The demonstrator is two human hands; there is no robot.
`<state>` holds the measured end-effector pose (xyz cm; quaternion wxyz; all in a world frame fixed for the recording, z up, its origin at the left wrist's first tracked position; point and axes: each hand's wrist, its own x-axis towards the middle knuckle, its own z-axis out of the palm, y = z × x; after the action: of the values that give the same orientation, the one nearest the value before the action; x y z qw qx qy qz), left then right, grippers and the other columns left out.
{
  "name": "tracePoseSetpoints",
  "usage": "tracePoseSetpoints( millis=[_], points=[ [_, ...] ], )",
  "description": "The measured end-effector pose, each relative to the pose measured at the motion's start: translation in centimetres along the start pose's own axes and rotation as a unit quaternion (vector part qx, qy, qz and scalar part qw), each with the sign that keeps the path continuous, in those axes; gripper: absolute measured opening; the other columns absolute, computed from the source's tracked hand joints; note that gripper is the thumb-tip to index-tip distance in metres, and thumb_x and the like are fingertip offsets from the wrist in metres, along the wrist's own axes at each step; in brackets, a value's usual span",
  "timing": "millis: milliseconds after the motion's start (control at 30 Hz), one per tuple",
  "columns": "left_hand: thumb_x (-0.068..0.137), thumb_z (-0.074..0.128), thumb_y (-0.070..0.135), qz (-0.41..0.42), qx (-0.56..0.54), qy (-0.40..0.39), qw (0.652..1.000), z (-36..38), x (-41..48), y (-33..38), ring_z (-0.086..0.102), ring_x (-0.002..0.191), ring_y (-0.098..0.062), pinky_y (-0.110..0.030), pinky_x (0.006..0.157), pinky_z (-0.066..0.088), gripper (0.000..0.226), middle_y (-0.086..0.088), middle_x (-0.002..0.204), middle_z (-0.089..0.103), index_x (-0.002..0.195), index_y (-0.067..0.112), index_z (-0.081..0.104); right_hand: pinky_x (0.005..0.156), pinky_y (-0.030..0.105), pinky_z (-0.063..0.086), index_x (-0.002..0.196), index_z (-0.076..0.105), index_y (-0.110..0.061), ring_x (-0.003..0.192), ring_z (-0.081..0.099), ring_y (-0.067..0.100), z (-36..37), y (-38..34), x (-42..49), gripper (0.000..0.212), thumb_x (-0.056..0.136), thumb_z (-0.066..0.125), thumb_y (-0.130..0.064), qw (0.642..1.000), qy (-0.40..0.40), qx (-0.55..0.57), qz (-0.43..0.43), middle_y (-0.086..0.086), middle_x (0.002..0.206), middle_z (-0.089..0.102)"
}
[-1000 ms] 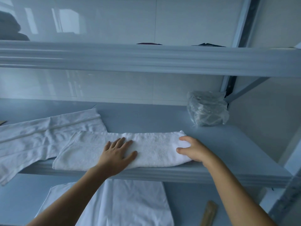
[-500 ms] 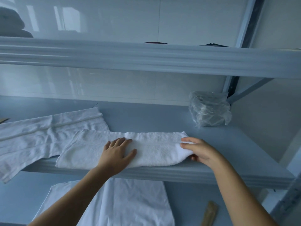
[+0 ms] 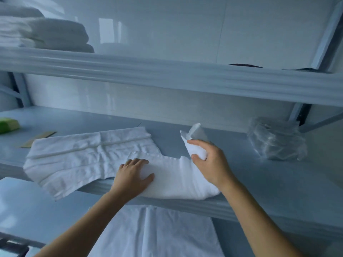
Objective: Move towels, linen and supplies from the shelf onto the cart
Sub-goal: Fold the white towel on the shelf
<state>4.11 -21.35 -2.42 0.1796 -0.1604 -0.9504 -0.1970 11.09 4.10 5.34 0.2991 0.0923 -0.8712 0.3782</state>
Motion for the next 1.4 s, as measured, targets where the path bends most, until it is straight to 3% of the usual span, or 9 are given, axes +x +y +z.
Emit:
tracePoseSetpoints(
  millis=[200,467,600,667,833,933,1067,1233,1400],
  points=[
    [0.088,0.067,0.036,-0.045,-0.248,-0.001,0.968,-1.6,-0.7,-5.3,0.062,0.099,0.001,-0.024,0.088,0.046,0.024,0.019,0.099,0.07,0.111,0.029,0.065,0.089,0.004,0.033,0.123,0.066,-0.03,0.106,0.057,0.005,11.4,-5.4,1.1,0.04,0.087,0.062,-0.012,0.992,-0.097,-0.058,-0.052,-0.009,0.12,0.061],
    [0.099,0.046,0.037,-0.103,-0.402,-0.037,0.909,-2.6,0.1,-6.4,0.063,0.094,-0.004,-0.023,0.074,0.042,0.024,0.011,0.1,0.07,0.119,0.034,0.06,0.083,0.015,0.047,0.136,0.051,-0.037,0.093,0.06,-0.004,15.0,-6.2,0.0,0.069,0.074,0.082,-0.036,0.984,-0.174,0.007,0.035,-0.019,0.114,0.062],
    [0.086,0.063,0.058,-0.094,-0.385,-0.093,0.914,-3.0,1.9,-5.2,0.058,0.066,-0.009,-0.024,0.061,0.042,0.038,0.007,0.07,0.061,0.117,0.038,0.057,0.094,0.021,0.047,0.137,0.051,-0.035,0.109,0.056,-0.005,13.0,-5.2,0.3,0.056,0.084,0.071,-0.037,0.99,-0.128,-0.025,0.045,-0.017,0.119,0.062],
    [0.08,0.074,0.043,-0.072,-0.336,-0.112,0.932,-2.9,2.7,-4.8,0.052,0.054,-0.009,-0.022,0.054,0.038,0.046,0.005,0.062,0.054,0.121,0.038,0.053,0.1,0.027,0.046,0.136,0.052,-0.032,0.113,0.055,-0.003,12.4,-4.6,0.1,0.048,0.09,0.065,-0.029,0.991,-0.115,-0.044,0.051,-0.014,0.122,0.063],
    [0.069,0.066,0.028,-0.086,-0.358,-0.082,0.926,-2.7,3.1,-6.4,0.064,0.071,-0.027,-0.035,0.063,0.054,0.05,-0.013,0.08,0.065,0.115,0.045,0.059,0.104,0.029,0.039,0.133,0.057,-0.027,0.121,0.05,0.01,10.5,-2.5,-0.1,0.044,0.09,0.063,-0.025,0.988,-0.068,-0.133,0.043,-0.011,0.125,0.061],
    [0.079,0.069,0.021,-0.084,-0.315,-0.117,0.938,-2.3,2.8,-7.8,0.057,0.063,-0.014,-0.025,0.057,0.047,0.041,0.001,0.076,0.057,0.114,0.042,0.062,0.111,0.033,0.033,0.131,0.06,-0.028,0.131,0.044,0.019,10.0,-0.8,-0.1,0.041,0.09,0.062,-0.033,0.973,-0.08,-0.205,0.07,-0.007,0.139,0.053],
    [0.088,0.066,0.04,-0.062,-0.236,-0.124,0.962,-2.0,3.3,-7.2,0.062,0.091,-0.02,-0.03,0.083,0.051,0.04,-0.001,0.112,0.056,0.126,0.045,0.057,0.114,0.034,0.028,0.135,0.055,-0.037,0.142,0.029,0.023,10.1,0.2,-0.6,0.044,0.091,0.059,-0.043,0.961,-0.112,-0.198,0.159,0.002,0.156,0.03],
    [0.084,0.063,0.058,-0.049,-0.144,-0.154,0.976,-2.1,3.3,-6.1,0.06,0.105,-0.026,-0.035,0.093,0.048,0.059,-0.004,0.117,0.056,0.137,0.05,0.04,0.103,0.033,0.04,0.138,0.047,-0.044,0.126,0.049,0.022,8.8,1.4,-1.0,0.057,0.085,0.064,-0.053,0.96,-0.107,-0.109,0.234,0.003,0.147,0.032],
    [0.07,0.075,0.049,-0.05,-0.289,-0.139,0.946,-2.0,2.9,-4.7,0.065,0.091,-0.021,-0.036,0.082,0.055,0.066,-0.003,0.112,0.064,0.129,0.049,0.045,0.081,0.017,0.05,0.126,0.061,-0.034,0.094,0.053,0.002,8.3,2.3,-1.1,0.044,0.084,0.071,-0.022,0.98,-0.028,-0.022,0.194,0.003,0.136,0.041]
  ],
)
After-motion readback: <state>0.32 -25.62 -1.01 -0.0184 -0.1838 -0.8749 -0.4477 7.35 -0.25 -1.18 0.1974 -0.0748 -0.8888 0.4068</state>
